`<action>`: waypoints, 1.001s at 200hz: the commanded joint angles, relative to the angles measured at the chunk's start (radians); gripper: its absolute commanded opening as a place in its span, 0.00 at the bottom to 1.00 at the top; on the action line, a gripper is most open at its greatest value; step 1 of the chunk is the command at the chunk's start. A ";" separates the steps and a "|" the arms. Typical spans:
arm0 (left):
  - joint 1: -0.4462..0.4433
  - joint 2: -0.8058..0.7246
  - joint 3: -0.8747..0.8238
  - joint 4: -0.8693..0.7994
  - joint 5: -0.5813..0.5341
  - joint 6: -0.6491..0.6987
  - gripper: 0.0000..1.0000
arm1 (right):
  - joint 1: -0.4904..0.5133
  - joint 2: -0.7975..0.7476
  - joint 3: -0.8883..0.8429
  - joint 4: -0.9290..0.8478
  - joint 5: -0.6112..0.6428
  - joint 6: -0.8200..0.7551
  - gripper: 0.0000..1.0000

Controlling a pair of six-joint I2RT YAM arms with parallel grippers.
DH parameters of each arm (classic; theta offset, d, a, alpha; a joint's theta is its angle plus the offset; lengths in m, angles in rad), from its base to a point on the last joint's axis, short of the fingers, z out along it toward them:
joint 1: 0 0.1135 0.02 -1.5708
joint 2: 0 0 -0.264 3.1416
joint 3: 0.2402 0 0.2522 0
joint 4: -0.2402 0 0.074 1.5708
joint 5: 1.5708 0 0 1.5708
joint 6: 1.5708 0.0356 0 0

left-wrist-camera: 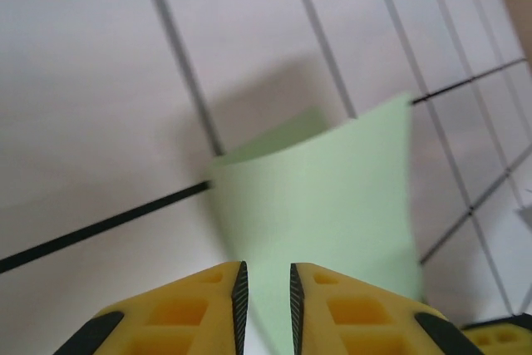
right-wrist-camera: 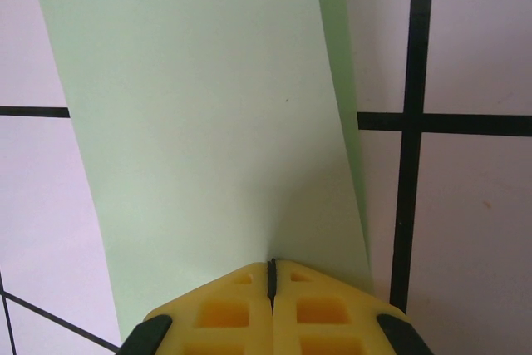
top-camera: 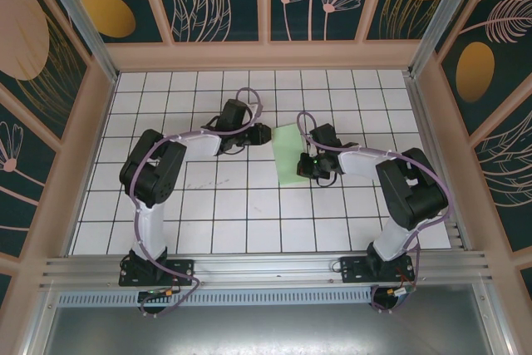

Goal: Fold a paper plane with a square sheet of paper (fold left side to right side)
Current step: First fold the square sheet of paper in half at the center of the table.

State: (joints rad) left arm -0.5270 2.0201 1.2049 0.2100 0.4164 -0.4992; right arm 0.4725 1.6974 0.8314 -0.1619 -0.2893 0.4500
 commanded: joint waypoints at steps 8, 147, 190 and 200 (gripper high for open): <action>-0.051 0.035 0.021 0.061 0.088 -0.007 0.24 | 0.009 0.074 -0.026 -0.112 0.073 -0.011 0.00; -0.036 0.224 0.165 -0.012 -0.117 -0.039 0.26 | 0.016 0.067 -0.023 -0.130 0.079 -0.013 0.00; -0.020 0.228 0.150 0.005 -0.147 -0.058 0.26 | 0.015 0.066 -0.024 -0.134 0.079 -0.014 0.00; -0.012 0.229 0.149 0.008 -0.152 -0.061 0.26 | 0.015 0.065 -0.025 -0.134 0.079 -0.013 0.00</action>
State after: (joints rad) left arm -0.5758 2.2169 1.3689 0.2180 0.3328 -0.5419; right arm 0.4778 1.6989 0.8406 -0.1772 -0.2806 0.4500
